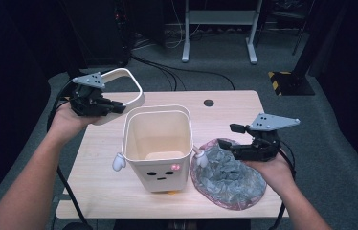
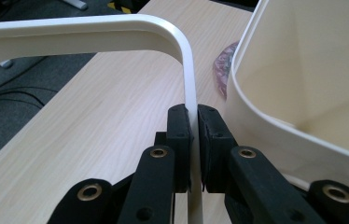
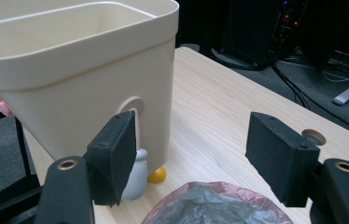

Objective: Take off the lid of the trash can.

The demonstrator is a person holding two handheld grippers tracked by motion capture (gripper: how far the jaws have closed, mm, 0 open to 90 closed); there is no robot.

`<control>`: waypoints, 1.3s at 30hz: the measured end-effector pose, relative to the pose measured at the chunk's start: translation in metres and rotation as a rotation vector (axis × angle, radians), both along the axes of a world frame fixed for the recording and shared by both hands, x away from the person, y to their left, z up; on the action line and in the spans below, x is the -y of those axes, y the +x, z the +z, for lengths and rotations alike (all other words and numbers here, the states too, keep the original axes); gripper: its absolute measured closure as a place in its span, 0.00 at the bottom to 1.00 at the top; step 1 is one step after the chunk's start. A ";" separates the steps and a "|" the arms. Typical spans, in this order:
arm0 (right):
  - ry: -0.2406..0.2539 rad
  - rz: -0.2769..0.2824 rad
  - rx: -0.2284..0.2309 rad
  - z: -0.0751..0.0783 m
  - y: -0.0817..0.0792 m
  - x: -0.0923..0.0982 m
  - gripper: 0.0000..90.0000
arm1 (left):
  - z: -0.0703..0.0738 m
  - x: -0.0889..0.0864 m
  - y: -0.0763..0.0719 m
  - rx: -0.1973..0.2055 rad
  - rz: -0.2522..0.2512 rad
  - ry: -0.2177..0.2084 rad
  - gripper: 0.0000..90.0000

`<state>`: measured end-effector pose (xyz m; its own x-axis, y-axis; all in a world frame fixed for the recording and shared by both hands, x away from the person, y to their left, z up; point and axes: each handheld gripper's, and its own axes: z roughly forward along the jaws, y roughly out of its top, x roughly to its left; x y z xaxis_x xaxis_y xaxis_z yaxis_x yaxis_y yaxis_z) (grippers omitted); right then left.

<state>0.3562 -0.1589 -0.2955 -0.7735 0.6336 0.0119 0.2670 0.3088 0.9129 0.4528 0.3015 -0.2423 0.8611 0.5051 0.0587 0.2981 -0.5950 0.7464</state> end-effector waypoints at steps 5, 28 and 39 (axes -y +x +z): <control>-0.003 -0.004 -0.004 -0.005 -0.001 0.000 0.36 | -0.017 -0.009 -0.002 -0.011 0.008 -0.002 0.93; -0.041 -0.063 0.005 -0.038 0.001 0.011 0.36 | -0.096 -0.029 -0.010 -0.056 0.057 0.004 0.93; -0.054 -0.078 0.010 -0.059 0.002 0.017 0.36 | -0.129 -0.036 -0.013 -0.070 0.081 0.022 0.93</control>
